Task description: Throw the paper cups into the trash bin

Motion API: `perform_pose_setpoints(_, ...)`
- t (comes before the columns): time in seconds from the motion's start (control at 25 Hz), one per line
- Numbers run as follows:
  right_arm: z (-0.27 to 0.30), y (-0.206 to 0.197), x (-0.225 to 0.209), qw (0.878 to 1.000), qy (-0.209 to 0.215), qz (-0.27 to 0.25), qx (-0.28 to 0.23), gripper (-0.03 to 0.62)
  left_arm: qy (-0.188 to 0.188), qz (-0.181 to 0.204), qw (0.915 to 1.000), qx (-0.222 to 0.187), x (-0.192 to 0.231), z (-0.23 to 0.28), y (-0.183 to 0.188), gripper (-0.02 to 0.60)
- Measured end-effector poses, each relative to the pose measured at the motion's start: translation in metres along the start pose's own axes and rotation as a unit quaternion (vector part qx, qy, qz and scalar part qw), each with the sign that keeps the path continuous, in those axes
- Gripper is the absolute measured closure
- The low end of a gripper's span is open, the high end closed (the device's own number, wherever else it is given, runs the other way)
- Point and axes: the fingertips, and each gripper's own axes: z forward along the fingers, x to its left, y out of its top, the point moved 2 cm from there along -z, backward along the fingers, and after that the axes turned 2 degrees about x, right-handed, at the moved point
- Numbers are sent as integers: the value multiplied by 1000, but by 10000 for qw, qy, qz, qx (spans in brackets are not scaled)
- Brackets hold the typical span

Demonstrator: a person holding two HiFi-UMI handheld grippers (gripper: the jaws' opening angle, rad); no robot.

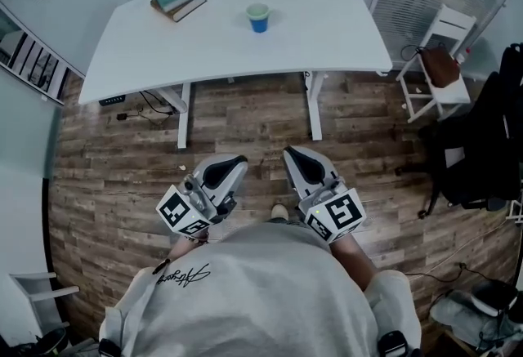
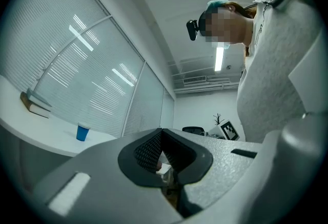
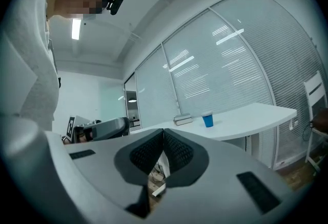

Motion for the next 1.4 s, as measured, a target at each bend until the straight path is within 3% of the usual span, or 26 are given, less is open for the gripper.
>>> perform_pose_setpoints(0.32,14,1,-33,9999,130,44,11,583,239,88,9997,-32,18,19,-3,578)
perform_pose_setpoints(0.8,15,-12,-36,9996,191,143,124,583,258,2,9997,55,23,27,-13,578)
perform_pose_setpoints(1.4,26,-18,-36,9982,447,356,172,583,607,21,9980,154,24,17,-13,578)
